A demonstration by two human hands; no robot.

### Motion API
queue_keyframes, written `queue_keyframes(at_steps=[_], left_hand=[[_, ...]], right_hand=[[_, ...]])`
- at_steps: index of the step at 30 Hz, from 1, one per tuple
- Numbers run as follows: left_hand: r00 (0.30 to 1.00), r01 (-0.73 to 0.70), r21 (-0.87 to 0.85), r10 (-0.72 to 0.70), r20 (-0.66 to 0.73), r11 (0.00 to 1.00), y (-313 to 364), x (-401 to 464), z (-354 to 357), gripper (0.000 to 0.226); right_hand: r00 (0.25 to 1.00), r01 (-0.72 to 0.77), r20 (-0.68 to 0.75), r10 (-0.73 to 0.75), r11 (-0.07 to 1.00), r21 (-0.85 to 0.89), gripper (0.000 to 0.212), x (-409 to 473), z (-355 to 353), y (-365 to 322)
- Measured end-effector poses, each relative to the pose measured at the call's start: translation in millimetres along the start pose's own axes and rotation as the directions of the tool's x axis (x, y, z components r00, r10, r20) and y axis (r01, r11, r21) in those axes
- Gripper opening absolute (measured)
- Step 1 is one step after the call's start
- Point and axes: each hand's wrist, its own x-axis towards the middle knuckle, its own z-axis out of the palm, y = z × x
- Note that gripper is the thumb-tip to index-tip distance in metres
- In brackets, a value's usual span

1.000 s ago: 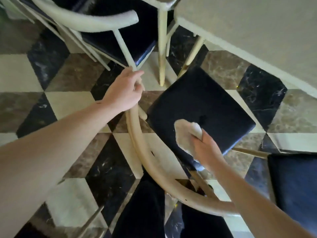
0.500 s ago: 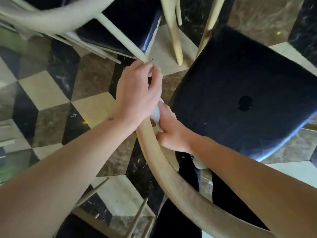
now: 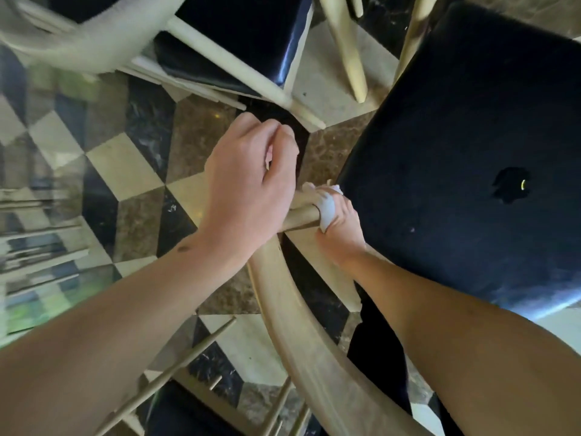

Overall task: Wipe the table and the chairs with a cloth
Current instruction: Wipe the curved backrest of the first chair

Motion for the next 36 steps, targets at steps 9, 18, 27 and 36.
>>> queue_keyframes(at_steps=[9,18,27,36], left_hand=[[0.999,-0.042,0.159,0.04,0.013,0.986,10,-3,-3,0.036],[0.997,-0.024,0.258,0.003,0.083,0.966,9,-4,-2,0.054],[0.998,-0.031,0.218,0.016,0.068,0.975,6,-3,-2,0.049],[0.999,-0.013,0.136,0.007,0.043,0.991,9,-2,-1,0.045]], right_hand=[[1.0,-0.017,0.0,0.018,0.931,0.365,0.073,-41,-32,-78],[0.951,0.28,-0.166,-0.261,0.955,0.101,0.049,-28,-26,-67],[0.975,-0.221,0.079,0.207,0.937,0.271,0.074,-16,-9,-27],[0.975,0.148,0.093,-0.2,0.906,0.396,0.064,-53,-56,-98]])
